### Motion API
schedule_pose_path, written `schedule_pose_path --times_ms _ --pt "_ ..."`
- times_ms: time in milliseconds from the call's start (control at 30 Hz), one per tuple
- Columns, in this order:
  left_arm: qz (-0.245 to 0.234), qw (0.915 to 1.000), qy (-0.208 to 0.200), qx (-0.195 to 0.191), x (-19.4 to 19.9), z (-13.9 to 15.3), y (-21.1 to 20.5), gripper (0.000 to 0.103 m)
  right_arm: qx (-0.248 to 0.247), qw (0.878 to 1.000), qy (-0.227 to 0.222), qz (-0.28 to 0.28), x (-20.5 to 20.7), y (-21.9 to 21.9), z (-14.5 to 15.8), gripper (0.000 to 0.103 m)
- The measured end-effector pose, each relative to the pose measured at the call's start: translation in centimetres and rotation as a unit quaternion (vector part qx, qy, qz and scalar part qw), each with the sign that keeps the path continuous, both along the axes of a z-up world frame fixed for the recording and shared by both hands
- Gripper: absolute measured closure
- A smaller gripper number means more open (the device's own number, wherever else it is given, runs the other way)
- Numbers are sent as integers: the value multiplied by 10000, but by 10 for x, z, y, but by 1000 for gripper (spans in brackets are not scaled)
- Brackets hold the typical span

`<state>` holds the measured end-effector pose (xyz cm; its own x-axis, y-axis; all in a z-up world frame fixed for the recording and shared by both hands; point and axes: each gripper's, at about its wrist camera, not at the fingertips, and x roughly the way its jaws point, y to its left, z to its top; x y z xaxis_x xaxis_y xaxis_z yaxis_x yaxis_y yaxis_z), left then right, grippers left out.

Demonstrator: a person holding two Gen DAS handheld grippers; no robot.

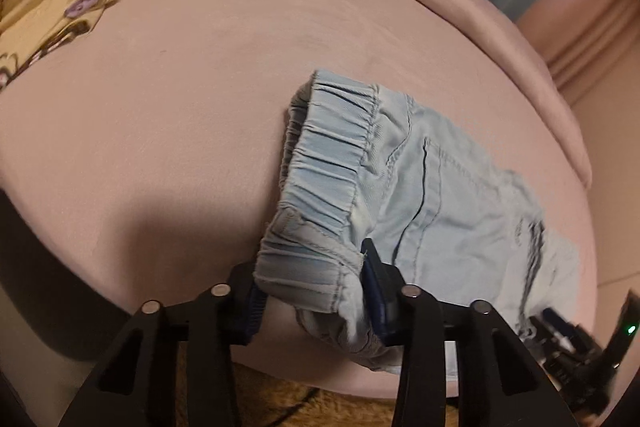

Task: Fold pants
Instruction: 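Grasp the waistband cuff with the left tool and lift it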

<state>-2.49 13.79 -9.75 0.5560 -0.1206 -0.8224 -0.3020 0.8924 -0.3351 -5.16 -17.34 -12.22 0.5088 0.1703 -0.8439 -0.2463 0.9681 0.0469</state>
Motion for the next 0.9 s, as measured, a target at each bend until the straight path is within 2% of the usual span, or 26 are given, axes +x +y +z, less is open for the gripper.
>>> schedule_pose_path --times_ms 133,167,233,300,500,600,633,733,900 --pt "30 9996 -275 -24 -8 30 -7 76 193 9998 38 -26 1 -7 1 44" --pt "-17 9991 -419 -67 -10 41 -10 89 258 9996 46 -39 0 -8 2 44" --pt "-219 9969 -741 -162 -13 64 -21 90 388 9992 57 -49 -1 -12 2 44" --pt "-378 9940 -1028 28 -16 82 -39 90 507 9987 69 -37 -3 -16 3 44" --pt "-1185 9830 -1395 173 -5 113 -94 90 995 9949 158 -80 -11 -32 5 44" --pt "-1683 9731 -1565 147 -1 127 -126 90 1164 9928 131 -236 -16 -47 9 44" --pt "-2010 9664 -1592 155 3 133 -144 90 1177 9926 108 -292 -18 -50 10 44" --pt "-2558 9519 -1667 243 7 138 -185 90 1249 9907 -8 -544 -25 -71 15 44" --pt "-3346 9305 -1402 508 27 121 -255 90 1392 9835 -158 -1142 -43 -115 17 44"
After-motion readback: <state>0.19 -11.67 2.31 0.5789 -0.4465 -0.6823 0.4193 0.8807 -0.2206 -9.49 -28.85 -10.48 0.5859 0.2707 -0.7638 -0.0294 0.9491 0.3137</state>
